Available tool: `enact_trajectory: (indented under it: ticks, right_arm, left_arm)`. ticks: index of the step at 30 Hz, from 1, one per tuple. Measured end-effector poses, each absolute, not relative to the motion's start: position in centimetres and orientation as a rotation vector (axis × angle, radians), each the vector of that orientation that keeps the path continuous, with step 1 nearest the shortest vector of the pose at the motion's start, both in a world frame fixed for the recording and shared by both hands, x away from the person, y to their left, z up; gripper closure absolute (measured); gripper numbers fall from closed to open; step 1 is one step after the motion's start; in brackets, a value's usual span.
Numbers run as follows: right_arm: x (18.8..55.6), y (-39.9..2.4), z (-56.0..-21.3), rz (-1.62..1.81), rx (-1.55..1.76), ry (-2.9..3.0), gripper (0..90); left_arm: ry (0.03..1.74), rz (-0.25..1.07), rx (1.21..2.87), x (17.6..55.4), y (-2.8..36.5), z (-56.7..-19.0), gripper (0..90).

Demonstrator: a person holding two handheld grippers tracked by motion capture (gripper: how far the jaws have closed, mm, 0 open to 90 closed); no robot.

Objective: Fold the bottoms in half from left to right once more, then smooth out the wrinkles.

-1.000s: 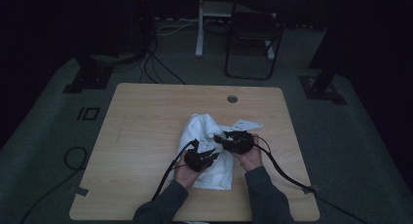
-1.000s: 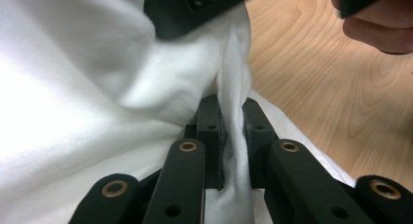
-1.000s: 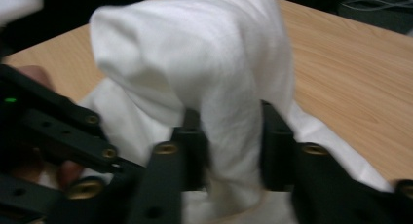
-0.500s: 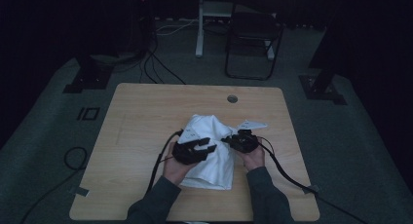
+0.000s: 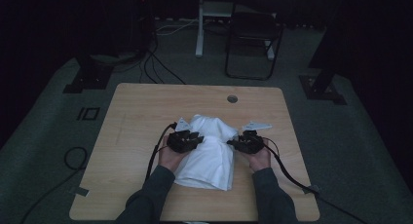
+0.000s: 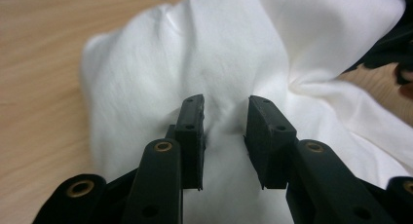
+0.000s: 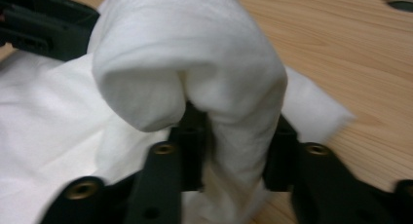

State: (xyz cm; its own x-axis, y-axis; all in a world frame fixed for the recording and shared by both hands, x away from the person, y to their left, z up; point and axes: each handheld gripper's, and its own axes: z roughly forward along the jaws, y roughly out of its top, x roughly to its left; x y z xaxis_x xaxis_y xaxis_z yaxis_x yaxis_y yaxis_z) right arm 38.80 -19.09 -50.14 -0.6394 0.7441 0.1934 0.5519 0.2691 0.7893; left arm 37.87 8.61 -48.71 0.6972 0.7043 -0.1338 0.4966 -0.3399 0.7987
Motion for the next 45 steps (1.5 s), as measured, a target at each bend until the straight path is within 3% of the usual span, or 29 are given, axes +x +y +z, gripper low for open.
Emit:
enact_trajectory:
  ticks: [2,4,8,17,28,30,31,32,33,34,35,36,40,45]
  right_arm:
    - [38.4,-19.9,-49.8,1.256,1.198,2.313,55.0]
    - [38.0,-20.6,-49.4,1.221,1.187,2.299,50.6]
    - [37.2,-22.1,-48.4,1.214,1.183,2.260,43.6]
    - [36.4,-23.2,-45.6,1.303,1.164,2.158,37.5]
    - [37.2,-18.9,-44.5,1.366,1.081,2.184,29.2]
    - [38.2,-17.8,-45.4,1.261,1.110,2.243,31.7]
    - [38.6,-17.5,-45.9,1.220,1.124,2.258,37.1]
    - [39.2,-17.4,-46.5,1.174,1.137,2.282,47.0]
    - [39.8,-17.4,-47.1,1.148,1.158,2.313,63.5]
    - [40.4,-17.6,-47.6,1.129,1.163,2.346,71.8]
    - [40.4,-17.6,-47.6,1.129,1.163,2.346,71.8]
    - [40.9,-17.9,-48.1,1.103,1.171,2.362,77.3]
    - [42.8,-19.6,-49.0,1.062,1.292,2.305,77.3]
    - [42.4,-19.5,-49.2,0.941,1.323,2.235,63.4]
  left_arm:
    - [0.910,0.284,2.030,37.9,8.1,-49.7,68.9]
    - [0.914,0.271,2.013,37.9,7.8,-50.5,70.1]
    - [0.885,0.402,2.075,37.2,6.5,-51.2,71.6]
    - [0.900,0.426,2.066,37.1,6.3,-51.4,72.4]
    - [0.903,0.436,2.051,37.0,6.4,-51.5,72.3]
    - [0.905,0.445,2.046,36.8,6.4,-51.5,72.2]
    - [0.905,0.449,2.043,36.8,6.4,-51.6,72.2]
    - [0.906,0.450,2.044,36.8,6.4,-51.6,72.2]
    - [0.907,0.451,2.044,36.8,6.4,-51.6,72.2]
    - [0.906,0.452,2.043,36.8,6.4,-51.6,72.2]
    - [0.906,0.452,2.043,36.8,6.4,-51.6,72.2]
    - [0.909,0.450,2.037,36.7,6.4,-51.6,72.2]
    - [0.941,0.431,1.999,36.7,6.4,-51.6,72.2]
    - [0.960,0.421,1.982,36.6,6.6,-51.6,71.7]
